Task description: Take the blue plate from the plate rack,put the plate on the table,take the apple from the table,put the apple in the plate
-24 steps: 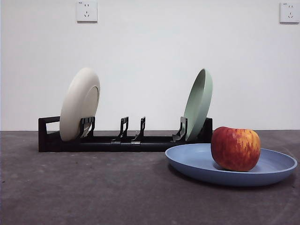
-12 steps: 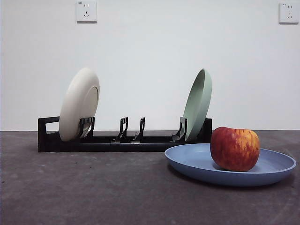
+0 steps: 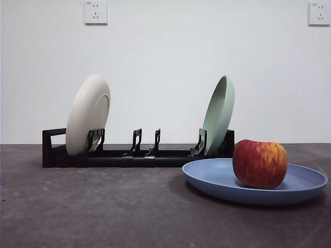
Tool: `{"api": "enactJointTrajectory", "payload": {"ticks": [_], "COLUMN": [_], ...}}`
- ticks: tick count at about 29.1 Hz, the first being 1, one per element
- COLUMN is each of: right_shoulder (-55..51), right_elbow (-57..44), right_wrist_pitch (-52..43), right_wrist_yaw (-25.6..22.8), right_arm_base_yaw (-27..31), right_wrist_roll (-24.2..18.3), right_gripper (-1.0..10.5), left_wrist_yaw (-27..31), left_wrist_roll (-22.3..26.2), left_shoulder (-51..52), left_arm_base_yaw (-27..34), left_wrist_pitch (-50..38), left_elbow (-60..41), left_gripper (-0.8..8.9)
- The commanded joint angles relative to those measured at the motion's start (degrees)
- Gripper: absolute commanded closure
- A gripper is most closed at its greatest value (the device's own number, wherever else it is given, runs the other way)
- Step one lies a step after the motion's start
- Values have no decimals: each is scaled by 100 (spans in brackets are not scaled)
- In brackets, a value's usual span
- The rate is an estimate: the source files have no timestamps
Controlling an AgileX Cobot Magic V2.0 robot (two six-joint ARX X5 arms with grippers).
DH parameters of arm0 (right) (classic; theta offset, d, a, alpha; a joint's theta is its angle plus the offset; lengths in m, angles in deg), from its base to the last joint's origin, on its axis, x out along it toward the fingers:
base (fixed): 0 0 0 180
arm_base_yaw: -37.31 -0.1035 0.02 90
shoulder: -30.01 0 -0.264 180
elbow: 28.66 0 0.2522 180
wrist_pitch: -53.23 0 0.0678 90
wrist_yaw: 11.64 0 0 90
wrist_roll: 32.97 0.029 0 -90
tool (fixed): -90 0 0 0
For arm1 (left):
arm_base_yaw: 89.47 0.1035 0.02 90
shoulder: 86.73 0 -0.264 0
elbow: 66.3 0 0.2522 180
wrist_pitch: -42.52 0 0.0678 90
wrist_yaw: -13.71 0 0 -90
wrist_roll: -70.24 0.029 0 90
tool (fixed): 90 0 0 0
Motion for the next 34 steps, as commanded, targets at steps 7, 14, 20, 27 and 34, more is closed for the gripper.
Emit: {"api": "enactJointTrajectory", "payload": {"ticks": [7,14,20,27,34], "right_shoulder": [-903,-1379,-1373,-1370,-1368], "right_elbow": [-802,-872,-870,-861,-861], "right_wrist_pitch": [-68,212,227,254,254], "right_wrist_yaw": [-105,-44,-52,-50,-52], "right_arm_base_yaw": [33,33,33,28,26], "right_wrist_roll": [-9,278,269,269,269], "right_gripper": [946,946,946,946,946], "left_wrist_yaw": [-24,-24,-24,-22,-24], "left_wrist_roll": [-24,-24,-24,-24,-24], "left_shoulder": [-2,-2,-2,-2,-2], "left_arm_base_yaw": [11,11,11,11,11], "left_wrist_pitch": [-39,-39,-39,-39,-39], "left_elbow": [-59,-59,-59,-59,-59], "left_gripper": [817,817,817,817,817]}}
